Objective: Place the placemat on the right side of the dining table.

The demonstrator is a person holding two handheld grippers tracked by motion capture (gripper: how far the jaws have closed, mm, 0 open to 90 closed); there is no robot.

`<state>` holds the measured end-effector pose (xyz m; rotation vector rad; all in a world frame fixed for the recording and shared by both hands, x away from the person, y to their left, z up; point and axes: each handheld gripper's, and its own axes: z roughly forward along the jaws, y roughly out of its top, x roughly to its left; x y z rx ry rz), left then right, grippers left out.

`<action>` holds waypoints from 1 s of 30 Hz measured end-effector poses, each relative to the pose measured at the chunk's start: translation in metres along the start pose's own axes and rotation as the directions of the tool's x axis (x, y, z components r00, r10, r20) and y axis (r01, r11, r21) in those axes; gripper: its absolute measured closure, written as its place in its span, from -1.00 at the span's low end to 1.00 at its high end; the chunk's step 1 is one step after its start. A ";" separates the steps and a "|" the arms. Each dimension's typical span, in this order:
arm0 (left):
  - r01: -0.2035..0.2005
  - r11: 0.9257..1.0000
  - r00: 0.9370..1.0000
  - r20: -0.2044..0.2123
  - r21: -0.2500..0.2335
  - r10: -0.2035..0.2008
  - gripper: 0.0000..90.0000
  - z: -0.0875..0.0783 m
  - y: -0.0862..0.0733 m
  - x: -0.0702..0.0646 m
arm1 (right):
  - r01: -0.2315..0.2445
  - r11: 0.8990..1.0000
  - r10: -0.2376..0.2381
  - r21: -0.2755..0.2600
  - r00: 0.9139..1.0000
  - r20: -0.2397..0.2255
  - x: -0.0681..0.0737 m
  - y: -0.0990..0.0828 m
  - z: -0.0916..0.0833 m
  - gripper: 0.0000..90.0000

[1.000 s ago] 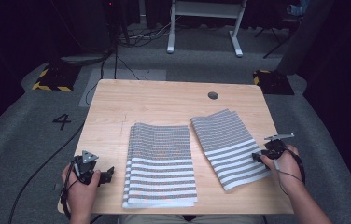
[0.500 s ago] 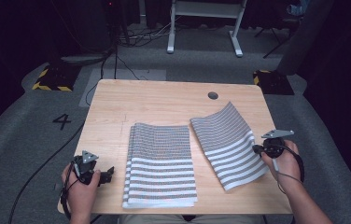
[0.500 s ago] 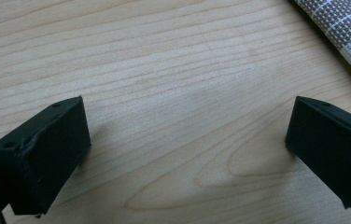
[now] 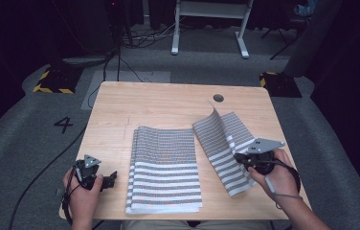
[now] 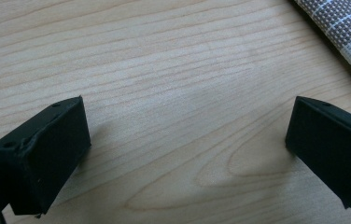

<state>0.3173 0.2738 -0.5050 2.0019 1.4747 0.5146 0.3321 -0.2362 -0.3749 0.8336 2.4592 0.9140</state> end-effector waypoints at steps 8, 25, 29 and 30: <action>0.000 1.000 1.000 0.001 0.001 0.000 -1.00 0.000 0.000 0.000 | 0.037 0.999 -0.040 -0.023 0.987 -0.158 0.044 0.008 0.019 0.94; 0.000 1.000 1.000 0.000 0.000 0.000 -1.00 0.000 0.000 0.000 | -0.121 0.984 0.078 -0.131 0.952 -0.296 0.064 0.000 0.031 0.02; 0.000 1.000 1.000 0.001 0.001 0.000 -1.00 0.000 0.000 0.000 | -0.206 0.971 0.188 -0.124 0.972 -0.141 0.021 -0.020 0.021 -0.09; 0.001 1.000 1.000 0.002 0.001 -0.001 -1.00 0.000 0.000 0.000 | -0.227 0.967 0.214 -0.116 0.971 -0.109 0.011 -0.027 0.019 -0.13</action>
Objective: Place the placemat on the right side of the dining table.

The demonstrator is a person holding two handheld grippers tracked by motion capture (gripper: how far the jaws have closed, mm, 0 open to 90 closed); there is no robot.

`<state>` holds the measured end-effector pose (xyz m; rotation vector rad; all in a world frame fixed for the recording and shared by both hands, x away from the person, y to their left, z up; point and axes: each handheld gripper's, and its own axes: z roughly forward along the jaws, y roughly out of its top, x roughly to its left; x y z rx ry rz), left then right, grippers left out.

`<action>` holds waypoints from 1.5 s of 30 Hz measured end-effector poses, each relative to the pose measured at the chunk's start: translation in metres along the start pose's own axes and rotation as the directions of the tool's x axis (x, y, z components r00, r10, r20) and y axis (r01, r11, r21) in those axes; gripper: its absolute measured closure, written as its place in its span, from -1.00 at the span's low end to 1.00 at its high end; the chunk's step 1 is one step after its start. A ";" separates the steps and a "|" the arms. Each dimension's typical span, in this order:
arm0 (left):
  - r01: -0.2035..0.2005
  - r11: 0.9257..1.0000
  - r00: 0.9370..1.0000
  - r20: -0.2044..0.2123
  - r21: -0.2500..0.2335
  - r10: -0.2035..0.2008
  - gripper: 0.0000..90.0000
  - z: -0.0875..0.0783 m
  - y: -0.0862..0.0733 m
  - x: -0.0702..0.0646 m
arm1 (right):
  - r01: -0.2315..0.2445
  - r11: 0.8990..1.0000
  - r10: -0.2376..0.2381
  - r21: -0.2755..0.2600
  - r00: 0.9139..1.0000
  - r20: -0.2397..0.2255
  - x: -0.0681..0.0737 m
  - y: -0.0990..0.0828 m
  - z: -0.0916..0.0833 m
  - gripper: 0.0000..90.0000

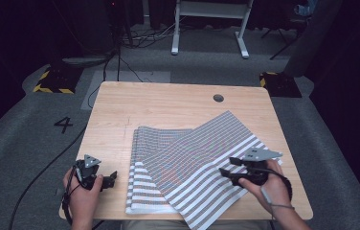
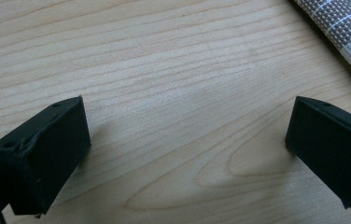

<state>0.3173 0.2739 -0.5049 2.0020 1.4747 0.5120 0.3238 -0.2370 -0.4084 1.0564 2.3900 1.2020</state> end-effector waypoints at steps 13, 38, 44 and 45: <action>0.000 1.000 1.000 0.000 0.000 0.000 -1.00 0.000 0.000 0.000 | -0.239 0.966 0.192 0.094 0.914 0.357 -0.113 -0.065 -0.008 -0.22; 0.000 1.000 1.000 -0.002 -0.001 0.000 -1.00 0.000 0.000 0.000 | -0.157 0.972 0.081 0.173 0.922 0.377 -0.124 -0.084 -0.001 0.92; 0.000 1.000 1.000 0.000 0.000 0.000 -1.00 0.000 0.000 0.000 | -0.118 0.983 0.058 0.140 0.927 0.371 -0.128 -0.066 -0.008 0.95; 0.000 1.000 1.000 0.000 0.000 0.000 -1.00 0.000 0.000 0.000 | -0.112 0.985 0.055 0.130 0.925 0.375 -0.130 -0.062 -0.010 0.95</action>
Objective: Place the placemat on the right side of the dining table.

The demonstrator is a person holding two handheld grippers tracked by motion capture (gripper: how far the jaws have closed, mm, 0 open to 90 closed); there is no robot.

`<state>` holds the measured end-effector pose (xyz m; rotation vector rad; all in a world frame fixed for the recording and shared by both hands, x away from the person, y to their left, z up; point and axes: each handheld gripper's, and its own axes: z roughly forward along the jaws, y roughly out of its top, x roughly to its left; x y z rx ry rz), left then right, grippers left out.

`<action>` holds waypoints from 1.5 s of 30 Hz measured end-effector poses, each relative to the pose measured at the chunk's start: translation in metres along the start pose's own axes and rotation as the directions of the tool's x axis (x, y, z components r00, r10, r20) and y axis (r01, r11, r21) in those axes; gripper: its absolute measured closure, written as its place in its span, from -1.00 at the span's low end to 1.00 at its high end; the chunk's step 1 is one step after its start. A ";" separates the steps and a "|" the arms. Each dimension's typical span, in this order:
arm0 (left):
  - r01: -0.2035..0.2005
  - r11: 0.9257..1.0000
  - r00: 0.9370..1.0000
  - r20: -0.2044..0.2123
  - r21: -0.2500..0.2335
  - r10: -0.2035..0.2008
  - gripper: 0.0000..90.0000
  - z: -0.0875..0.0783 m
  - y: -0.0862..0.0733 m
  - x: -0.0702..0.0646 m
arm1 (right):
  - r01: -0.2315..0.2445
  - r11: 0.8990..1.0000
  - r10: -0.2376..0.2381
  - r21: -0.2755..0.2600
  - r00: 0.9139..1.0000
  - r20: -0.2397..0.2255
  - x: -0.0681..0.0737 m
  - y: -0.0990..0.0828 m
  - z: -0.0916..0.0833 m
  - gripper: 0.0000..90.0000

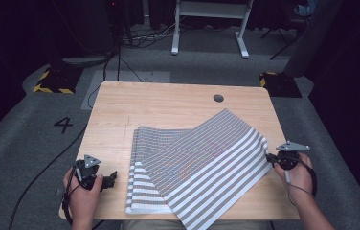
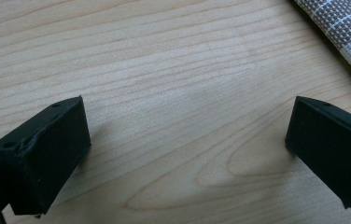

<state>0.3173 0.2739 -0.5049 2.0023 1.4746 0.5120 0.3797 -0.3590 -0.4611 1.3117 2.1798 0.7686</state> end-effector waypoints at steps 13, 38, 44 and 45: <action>0.002 1.000 1.000 -0.003 0.000 -0.002 -0.99 0.000 -0.001 0.000 | 0.074 0.994 -0.065 -0.086 0.993 0.099 -0.032 0.074 0.015 0.95; -0.002 1.000 1.000 -0.003 -0.001 0.002 -0.99 -0.001 -0.001 0.000 | 0.025 0.981 -0.038 -0.195 0.997 -0.064 0.010 0.101 0.000 0.06; -0.004 1.000 1.000 0.004 0.005 0.004 -1.00 -0.001 -0.001 0.001 | 0.119 0.971 -0.168 -0.206 0.958 -0.234 0.093 0.102 -0.019 0.09; -0.004 1.000 1.000 0.004 0.005 0.004 -1.00 -0.001 -0.001 0.001 | 0.131 0.970 -0.184 -0.204 0.947 -0.265 0.108 0.101 -0.019 0.08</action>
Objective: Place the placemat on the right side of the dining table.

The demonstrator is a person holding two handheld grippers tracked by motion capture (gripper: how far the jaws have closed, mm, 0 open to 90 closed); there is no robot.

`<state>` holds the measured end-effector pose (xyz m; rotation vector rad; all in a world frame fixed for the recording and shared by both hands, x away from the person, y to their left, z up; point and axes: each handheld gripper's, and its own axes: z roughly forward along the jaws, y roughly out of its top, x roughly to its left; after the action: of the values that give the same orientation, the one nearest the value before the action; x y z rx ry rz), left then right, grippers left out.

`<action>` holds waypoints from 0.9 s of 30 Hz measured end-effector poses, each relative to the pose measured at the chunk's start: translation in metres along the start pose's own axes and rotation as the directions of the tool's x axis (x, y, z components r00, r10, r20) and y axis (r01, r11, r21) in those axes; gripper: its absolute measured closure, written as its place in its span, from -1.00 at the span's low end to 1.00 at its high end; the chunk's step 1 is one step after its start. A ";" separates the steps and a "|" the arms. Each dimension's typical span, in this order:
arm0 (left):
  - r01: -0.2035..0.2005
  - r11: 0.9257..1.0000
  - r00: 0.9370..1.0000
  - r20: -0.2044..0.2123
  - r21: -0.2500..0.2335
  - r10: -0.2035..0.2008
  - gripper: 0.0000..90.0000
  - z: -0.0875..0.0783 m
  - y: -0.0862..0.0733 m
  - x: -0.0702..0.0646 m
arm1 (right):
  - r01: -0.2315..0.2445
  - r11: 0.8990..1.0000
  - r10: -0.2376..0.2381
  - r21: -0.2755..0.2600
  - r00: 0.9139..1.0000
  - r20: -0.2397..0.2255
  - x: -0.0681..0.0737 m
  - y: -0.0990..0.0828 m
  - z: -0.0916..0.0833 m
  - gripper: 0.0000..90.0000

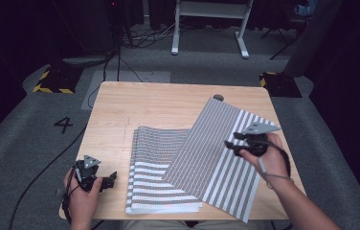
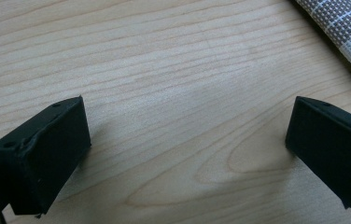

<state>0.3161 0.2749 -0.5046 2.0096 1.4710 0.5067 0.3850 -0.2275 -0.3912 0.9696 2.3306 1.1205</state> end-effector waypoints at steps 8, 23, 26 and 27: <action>0.003 1.000 1.000 -0.004 -0.004 -0.003 -1.00 0.001 0.001 0.000 | 0.096 0.992 -0.076 0.085 0.975 -0.210 0.089 -0.005 0.053 -0.05; 0.002 1.000 1.000 -0.005 -0.004 -0.002 -1.00 0.001 0.001 0.000 | 0.192 0.961 -0.143 0.199 0.961 -0.235 0.142 -0.029 0.107 -0.02; 0.003 1.000 1.000 -0.004 -0.004 -0.003 -1.00 0.001 0.000 0.000 | 0.196 0.962 -0.150 0.189 0.961 -0.235 0.142 -0.029 0.107 0.03; 0.003 1.000 1.000 -0.004 -0.004 -0.003 -1.00 0.001 0.000 0.000 | 0.206 0.961 -0.162 0.186 0.960 -0.229 0.141 -0.030 0.108 0.07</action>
<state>0.3170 0.2745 -0.5050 2.0040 1.4737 0.5125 0.3379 -0.0816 -0.4858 0.7078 2.6913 0.9599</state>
